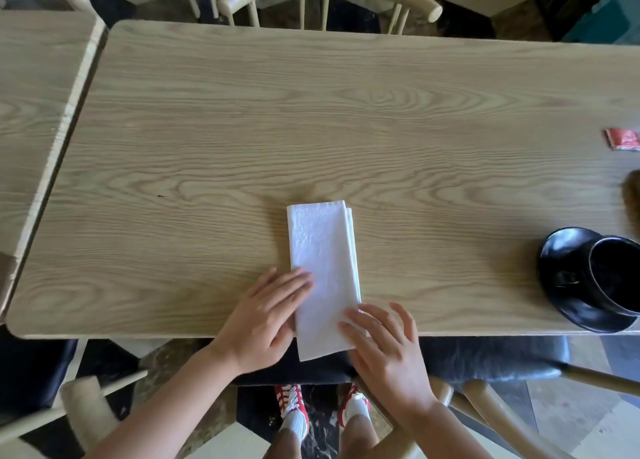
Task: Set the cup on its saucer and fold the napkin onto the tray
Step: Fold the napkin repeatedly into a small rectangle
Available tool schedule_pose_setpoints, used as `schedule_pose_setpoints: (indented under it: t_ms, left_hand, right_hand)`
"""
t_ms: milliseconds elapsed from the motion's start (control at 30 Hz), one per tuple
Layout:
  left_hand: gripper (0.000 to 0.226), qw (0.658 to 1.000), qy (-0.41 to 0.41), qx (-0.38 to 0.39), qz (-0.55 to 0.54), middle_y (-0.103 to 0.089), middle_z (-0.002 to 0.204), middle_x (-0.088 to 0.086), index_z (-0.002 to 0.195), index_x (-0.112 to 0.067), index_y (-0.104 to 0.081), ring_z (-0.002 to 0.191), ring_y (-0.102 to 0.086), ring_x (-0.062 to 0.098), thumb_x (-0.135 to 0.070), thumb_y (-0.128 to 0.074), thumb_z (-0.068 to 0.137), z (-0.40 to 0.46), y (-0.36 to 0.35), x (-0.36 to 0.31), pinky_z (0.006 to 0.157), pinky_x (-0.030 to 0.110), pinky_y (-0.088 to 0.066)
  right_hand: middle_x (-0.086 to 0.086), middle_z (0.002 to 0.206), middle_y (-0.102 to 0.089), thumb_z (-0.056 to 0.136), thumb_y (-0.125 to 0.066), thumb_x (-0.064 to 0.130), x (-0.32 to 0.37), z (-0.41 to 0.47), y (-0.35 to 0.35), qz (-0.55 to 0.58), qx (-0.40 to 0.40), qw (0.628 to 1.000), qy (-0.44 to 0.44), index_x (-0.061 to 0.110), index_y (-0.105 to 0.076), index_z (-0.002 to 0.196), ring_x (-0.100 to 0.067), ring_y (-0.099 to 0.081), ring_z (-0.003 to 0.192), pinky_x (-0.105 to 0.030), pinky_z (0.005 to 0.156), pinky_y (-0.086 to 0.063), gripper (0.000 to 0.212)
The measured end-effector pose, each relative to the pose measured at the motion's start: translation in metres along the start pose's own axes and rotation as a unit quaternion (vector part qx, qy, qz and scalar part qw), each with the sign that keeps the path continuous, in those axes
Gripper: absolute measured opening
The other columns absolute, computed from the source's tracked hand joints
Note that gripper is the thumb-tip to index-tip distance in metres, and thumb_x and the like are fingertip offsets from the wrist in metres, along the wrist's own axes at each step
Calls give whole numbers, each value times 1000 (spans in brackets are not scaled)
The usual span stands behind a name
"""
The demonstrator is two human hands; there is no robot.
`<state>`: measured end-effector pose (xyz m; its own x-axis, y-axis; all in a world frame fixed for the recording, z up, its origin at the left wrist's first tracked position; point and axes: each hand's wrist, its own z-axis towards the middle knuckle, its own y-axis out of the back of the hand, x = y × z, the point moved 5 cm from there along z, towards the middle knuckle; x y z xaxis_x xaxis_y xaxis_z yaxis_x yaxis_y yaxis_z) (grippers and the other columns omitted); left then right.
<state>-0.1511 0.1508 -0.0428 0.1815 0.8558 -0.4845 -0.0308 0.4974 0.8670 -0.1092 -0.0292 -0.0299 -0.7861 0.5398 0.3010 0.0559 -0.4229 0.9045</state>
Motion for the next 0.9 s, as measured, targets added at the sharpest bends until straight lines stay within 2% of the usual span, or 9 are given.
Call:
schedule_pose_setpoints:
  t_ms: [100, 167, 300, 367, 533, 667, 733, 800, 900]
  left_hand:
    - [54, 1000, -1, 10, 23, -43, 143, 2, 131, -9, -49, 137, -32, 13, -23, -54, 79, -2, -5, 3, 110, 41, -27]
    - [45, 999, 0, -13, 33, -51, 137, 1, 127, -10, -55, 132, -38, 12, -25, -53, 84, 3, -3, 4, 108, 40, -30]
    - [40, 999, 13, -27, 23, -57, 131, -1, 124, -12, -58, 129, -43, 13, -17, -45, 87, 5, -3, 5, 107, 38, -31]
    - [45, 999, 15, -27, 21, -56, 132, -2, 126, -13, -57, 130, -41, 11, -9, -41, 83, 4, -2, 5, 108, 37, -29]
    - [44, 999, 11, -41, -3, -58, 129, -4, 121, -14, -59, 128, -43, 7, -8, -44, 80, 6, 0, 11, 111, 35, -26]
    - [30, 984, 92, -127, -84, -68, 110, -7, 108, -21, -58, 103, -62, 8, -16, -49, 79, 12, 6, 18, 105, 31, -35]
    - [19, 956, 166, -209, -122, -69, 92, -9, 97, -17, -61, 83, -64, 9, -23, -52, 81, 17, 11, 17, 84, 25, -46]
    - [25, 919, 240, -273, -152, -68, 79, -3, 89, -7, -64, 74, -59, 6, -29, -52, 84, 21, 12, 16, 67, 24, -46]
    - [31, 890, 296, -318, -136, -68, 76, 4, 90, -1, -65, 73, -55, 9, -28, -49, 87, 30, 10, 14, 64, 22, -43]
  right_hand:
    - [8, 96, -71, 87, -51, 16, 0, 11, 9, 48, -38, 998, -8, 18, -69, 90, -12, -61, 98, -46, 96, -38, 19]
    - [7, 94, -71, 84, -59, 22, 1, 15, 13, 67, -43, 997, 11, 18, -64, 97, -10, -59, 97, -43, 96, -38, 14]
    - [1, 124, -61, 66, -75, 24, -14, 19, 4, 53, 28, 998, 37, 19, -48, 125, -17, -50, 119, -44, 95, -39, 65]
    - [0, 134, -53, 64, -78, 28, -24, 25, -2, 47, 65, 996, 38, 20, -47, 128, -20, -42, 128, -44, 98, -37, 72]
    - [3, 119, -64, 72, -70, 10, -29, 45, -3, 68, 50, 996, 38, 18, -66, 106, -18, -52, 118, -37, 95, -40, 35]
    - [9, 93, -68, 67, -49, 3, -32, 58, -2, 126, -18, 989, -76, 12, -69, 91, -9, -51, 95, -31, 85, -39, 32]
    - [9, 78, -62, 71, -55, 18, -34, 62, -4, 163, -46, 970, -176, 12, -65, 81, 0, -44, 81, -34, 75, -41, 16]
    - [18, 66, -55, 76, -55, 38, -35, 64, -7, 203, -57, 940, -267, 14, -63, 74, 9, -44, 80, -35, 74, -42, 25]
    - [23, 62, -48, 75, -53, 46, -34, 67, -12, 214, -86, 920, -318, 18, -61, 70, 12, -45, 79, -34, 74, -38, 30]
